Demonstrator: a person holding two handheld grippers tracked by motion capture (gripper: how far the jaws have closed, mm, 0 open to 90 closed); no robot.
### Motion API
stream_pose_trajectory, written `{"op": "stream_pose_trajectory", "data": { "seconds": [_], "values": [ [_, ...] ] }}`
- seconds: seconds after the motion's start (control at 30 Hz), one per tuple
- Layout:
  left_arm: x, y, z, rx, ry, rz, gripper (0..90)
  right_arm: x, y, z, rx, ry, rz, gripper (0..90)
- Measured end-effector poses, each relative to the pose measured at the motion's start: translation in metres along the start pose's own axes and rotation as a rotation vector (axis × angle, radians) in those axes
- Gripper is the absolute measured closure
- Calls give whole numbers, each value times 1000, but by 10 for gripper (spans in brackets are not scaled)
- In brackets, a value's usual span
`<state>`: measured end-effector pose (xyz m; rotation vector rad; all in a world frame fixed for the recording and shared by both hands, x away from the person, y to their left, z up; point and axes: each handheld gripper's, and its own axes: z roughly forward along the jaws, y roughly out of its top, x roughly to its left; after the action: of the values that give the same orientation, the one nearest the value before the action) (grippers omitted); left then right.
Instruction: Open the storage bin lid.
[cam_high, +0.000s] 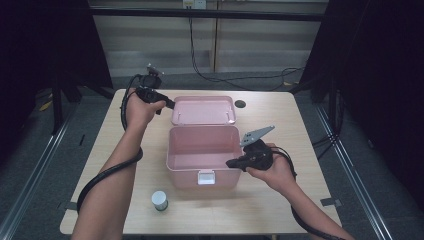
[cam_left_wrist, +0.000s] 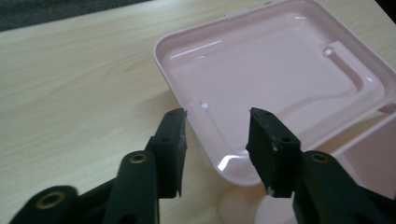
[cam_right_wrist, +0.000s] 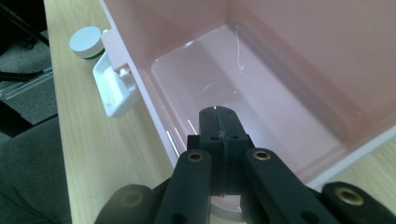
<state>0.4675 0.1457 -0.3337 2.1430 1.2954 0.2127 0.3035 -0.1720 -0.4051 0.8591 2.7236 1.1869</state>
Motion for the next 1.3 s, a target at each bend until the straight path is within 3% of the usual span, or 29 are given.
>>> {"op": "stream_pose_trajectory", "data": {
  "seconds": [0.2, 0.33, 0.7, 1.0, 1.2, 1.3],
  "values": [
    [-2, -16, -9, -8, -16, 24, 426, 4, 0, -1, -2, -20, -9, 862],
    [-1, -30, -16, 5, -23, 38, 368, 3, 1, -6, -42, -25, 12, 805],
    [6, -64, -45, 38, -30, 77, 318, -5, -3, -43, -152, -108, 49, 566],
    [3, -94, -55, 76, -60, 116, 302, -25, -38, -52, -160, -195, 109, 364],
    [0, -109, -56, 88, -74, 140, 301, -35, -62, -46, -135, -248, 117, 302],
    [-1, -116, -54, 101, -84, 144, 300, -38, -72, -40, -135, -252, 124, 271]
  ]
}}
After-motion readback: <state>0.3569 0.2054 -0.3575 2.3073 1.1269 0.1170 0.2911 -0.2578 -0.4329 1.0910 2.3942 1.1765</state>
